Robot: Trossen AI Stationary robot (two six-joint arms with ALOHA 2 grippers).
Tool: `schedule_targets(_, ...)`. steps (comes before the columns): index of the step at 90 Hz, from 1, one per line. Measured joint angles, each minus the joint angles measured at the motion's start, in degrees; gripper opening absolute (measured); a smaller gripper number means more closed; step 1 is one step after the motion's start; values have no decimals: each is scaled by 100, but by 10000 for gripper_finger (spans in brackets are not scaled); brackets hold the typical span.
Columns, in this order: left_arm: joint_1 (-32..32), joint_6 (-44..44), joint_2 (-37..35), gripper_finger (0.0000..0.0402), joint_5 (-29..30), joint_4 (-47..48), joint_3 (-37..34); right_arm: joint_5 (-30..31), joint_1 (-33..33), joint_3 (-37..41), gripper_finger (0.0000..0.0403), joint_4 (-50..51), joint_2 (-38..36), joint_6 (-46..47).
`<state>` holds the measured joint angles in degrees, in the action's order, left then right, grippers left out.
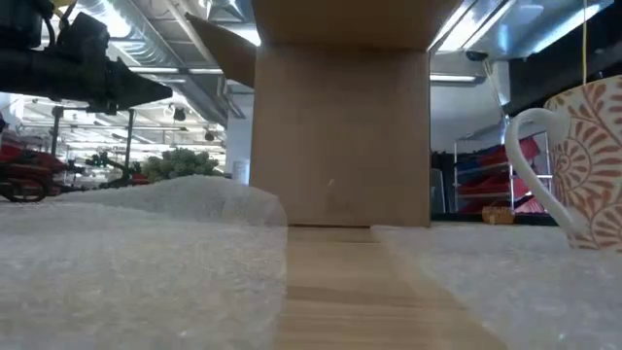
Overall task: Wrap mug
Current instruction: Wrap the orange mug with the bubble wrap
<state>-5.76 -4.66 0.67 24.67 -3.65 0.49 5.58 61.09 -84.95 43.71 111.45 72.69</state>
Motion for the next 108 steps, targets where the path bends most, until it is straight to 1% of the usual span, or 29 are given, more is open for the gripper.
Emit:
schedule_targets(6,0,12,0,0,0,2,0,89,-67,-217,172,33,344,-337)
schedule_targets(16,0,17,0,0,-2,1,0,177,-185,-548,164,459,775,-680)
schedule_targets(32,0,-1,0,0,0,2,0,166,-320,-695,163,906,1113,-853)
schedule_targets(41,0,36,0,0,-2,1,0,57,-375,-695,163,827,1179,-881)
schedule_targets(52,0,44,0,0,0,1,0,-243,-375,-689,163,484,1245,-1152)
schedule_targets(60,0,34,0,0,0,1,0,-366,-368,-684,163,430,1245,-1190)
schedule_targets(88,0,49,0,0,0,1,0,-303,-337,-690,160,373,1312,-1157)
schedule_targets(93,0,57,2,0,0,1,0,-339,-344,-697,151,371,1312,-1142)
schedule_targets(98,0,72,0,0,0,1,0,-396,-378,-702,133,350,1312,-1119)
schedule_targets(108,0,106,2,0,0,1,0,-532,-423,-702,74,336,1312,-1071)
